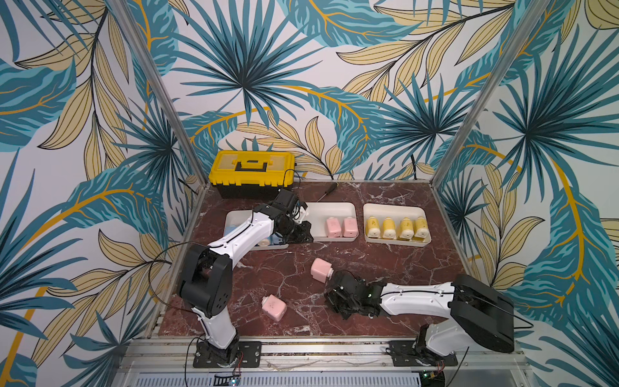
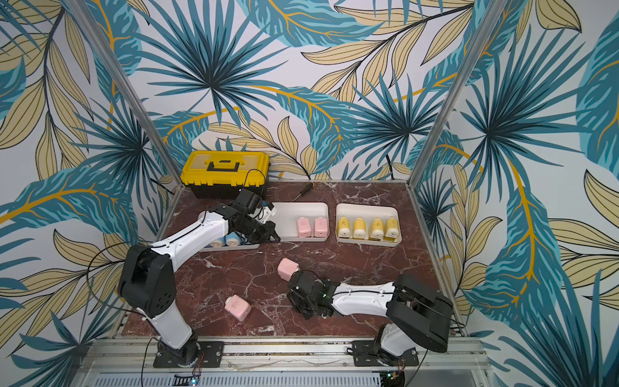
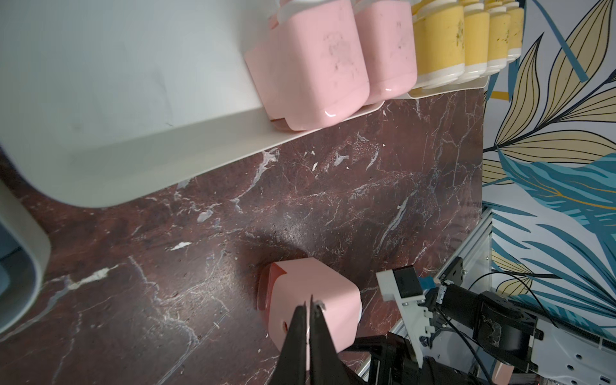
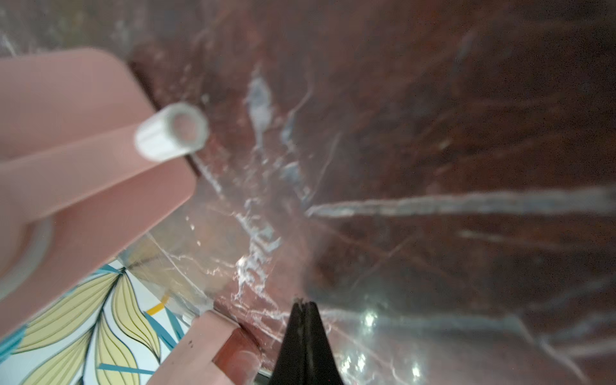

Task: Place the pencil sharpeners by color into the storage box
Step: Adjust the pencil sharpener at the center of the board.

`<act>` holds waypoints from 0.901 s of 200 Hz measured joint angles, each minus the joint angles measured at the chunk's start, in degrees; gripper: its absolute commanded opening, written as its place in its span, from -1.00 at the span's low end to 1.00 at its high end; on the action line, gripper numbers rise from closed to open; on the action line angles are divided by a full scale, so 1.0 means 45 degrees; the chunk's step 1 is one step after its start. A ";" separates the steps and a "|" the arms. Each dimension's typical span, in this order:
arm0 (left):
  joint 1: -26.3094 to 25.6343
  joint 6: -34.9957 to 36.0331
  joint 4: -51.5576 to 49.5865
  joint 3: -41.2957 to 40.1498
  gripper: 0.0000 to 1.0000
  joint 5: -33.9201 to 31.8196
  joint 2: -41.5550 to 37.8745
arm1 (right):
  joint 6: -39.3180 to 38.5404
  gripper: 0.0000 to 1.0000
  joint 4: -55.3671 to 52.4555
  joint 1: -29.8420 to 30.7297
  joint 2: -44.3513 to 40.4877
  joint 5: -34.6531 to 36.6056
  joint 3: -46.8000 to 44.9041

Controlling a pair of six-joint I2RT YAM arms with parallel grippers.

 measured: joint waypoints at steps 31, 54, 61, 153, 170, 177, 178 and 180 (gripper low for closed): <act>-0.0287 0.0019 0.0350 0.0000 -0.86 0.0029 0.0461 | 0.0777 -1.00 0.2535 -0.0019 0.0559 0.0243 -0.0607; -0.0374 0.0019 0.0549 -0.0005 -0.86 0.0029 0.0709 | 0.1141 -1.00 0.4095 -0.0039 0.1171 0.0287 -0.0738; -0.0393 0.0019 0.0622 -0.0019 -0.86 0.0029 0.0743 | 0.1253 -1.00 0.4503 -0.0039 0.1341 0.0325 -0.0772; -0.0403 0.0034 0.1039 -0.0204 -0.86 0.0029 0.1088 | 0.1851 -1.00 0.5056 -0.0209 -0.0505 0.2482 -0.2249; -0.0427 0.0029 0.1117 -0.0248 -0.86 0.0029 0.1214 | 0.1807 -1.00 0.4925 -0.0476 -0.1001 0.2759 -0.2433; -0.0437 0.0029 0.1132 -0.0262 -0.86 0.0034 0.1268 | 0.1758 -1.00 0.4857 -0.0612 -0.1112 0.2793 -0.2448; -0.0437 0.0029 0.1137 -0.0267 -0.86 0.0029 0.1277 | 0.1744 -1.00 0.4847 -0.0627 -0.1122 0.2793 -0.2448; -0.0447 0.0029 0.1141 -0.0272 -0.86 0.0029 0.1287 | 0.1739 -1.00 0.4828 -0.0661 -0.1137 0.2803 -0.2448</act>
